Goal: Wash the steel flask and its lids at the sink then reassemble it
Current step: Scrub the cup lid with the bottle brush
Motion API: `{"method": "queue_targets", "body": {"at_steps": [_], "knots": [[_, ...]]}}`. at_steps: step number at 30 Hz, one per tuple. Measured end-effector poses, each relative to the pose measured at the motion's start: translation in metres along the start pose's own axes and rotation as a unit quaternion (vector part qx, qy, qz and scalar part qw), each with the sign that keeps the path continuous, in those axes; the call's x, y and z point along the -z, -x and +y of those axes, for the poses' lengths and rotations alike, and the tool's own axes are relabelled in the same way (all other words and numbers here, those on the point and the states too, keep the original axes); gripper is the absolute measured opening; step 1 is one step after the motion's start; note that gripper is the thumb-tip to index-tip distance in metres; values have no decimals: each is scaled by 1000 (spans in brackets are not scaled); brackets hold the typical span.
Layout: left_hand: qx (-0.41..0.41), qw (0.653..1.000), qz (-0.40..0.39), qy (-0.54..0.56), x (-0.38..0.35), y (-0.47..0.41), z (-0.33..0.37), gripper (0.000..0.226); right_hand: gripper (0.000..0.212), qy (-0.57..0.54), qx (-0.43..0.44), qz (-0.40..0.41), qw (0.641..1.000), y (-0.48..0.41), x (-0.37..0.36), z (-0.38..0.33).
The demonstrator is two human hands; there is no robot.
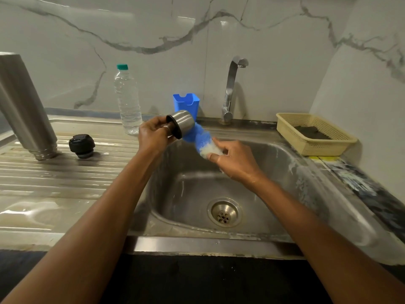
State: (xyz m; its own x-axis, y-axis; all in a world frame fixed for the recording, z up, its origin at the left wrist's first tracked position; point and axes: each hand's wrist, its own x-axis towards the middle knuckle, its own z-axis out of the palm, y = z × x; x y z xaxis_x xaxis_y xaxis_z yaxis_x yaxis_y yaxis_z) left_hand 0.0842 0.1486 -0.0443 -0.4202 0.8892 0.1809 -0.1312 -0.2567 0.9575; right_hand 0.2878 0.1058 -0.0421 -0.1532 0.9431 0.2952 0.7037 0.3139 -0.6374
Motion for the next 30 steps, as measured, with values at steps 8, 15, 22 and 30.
{"method": "queue_targets", "body": {"at_steps": [8, 15, 22, 30], "knots": [[29, 982, 113, -149, 10, -7, -7, 16, 50, 252, 80, 56, 963, 3, 21, -11], [27, 973, 104, -202, 4, 1, -6, 15, 42, 456, 147, 138, 867, -37, 49, -68], [16, 976, 98, -195, 0, -2, -9, 16, 31, 566, 205, 82, 794, -132, 66, -131], [17, 979, 103, -176, -2, -11, -16, 15, 16, 647, 182, 8, 741, -200, 57, -154]]}}
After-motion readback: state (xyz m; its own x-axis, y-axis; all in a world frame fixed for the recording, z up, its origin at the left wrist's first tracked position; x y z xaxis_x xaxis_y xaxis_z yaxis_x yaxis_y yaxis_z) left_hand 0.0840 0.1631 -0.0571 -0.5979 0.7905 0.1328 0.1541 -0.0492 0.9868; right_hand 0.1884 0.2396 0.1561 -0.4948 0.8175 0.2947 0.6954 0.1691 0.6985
